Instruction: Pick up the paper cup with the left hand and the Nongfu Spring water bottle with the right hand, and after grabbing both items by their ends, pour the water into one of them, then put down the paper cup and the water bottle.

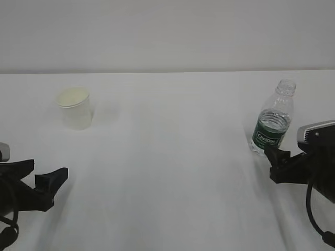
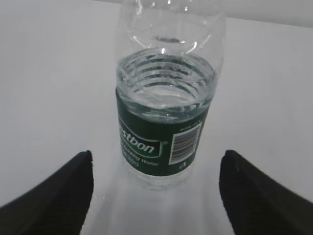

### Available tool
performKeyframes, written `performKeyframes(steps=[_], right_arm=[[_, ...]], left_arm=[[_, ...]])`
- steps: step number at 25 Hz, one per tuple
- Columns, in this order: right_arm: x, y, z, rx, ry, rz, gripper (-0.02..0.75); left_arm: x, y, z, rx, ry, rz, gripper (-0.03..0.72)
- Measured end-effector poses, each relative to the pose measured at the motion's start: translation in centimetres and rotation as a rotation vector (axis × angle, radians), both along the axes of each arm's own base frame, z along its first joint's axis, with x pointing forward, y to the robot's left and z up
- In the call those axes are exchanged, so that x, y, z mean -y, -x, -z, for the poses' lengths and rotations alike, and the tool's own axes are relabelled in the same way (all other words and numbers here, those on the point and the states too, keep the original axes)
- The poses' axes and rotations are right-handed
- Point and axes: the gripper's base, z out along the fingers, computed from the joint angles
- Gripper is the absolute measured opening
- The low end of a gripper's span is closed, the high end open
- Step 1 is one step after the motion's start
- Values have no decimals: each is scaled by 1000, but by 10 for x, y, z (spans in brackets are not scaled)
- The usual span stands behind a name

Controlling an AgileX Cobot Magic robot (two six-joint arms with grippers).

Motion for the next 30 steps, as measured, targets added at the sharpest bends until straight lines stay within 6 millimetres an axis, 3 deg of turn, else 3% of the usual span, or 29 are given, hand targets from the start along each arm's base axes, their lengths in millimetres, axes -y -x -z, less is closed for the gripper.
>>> performKeyframes(steps=[15,30], right_arm=[[-4,-25,17,-5,-1,-5,604],[-7,-47,23,24,-8,-3,601]], left_arm=[[14,-43,-20,150,31,3,587],[15,-46,-20,153,9,10,587]])
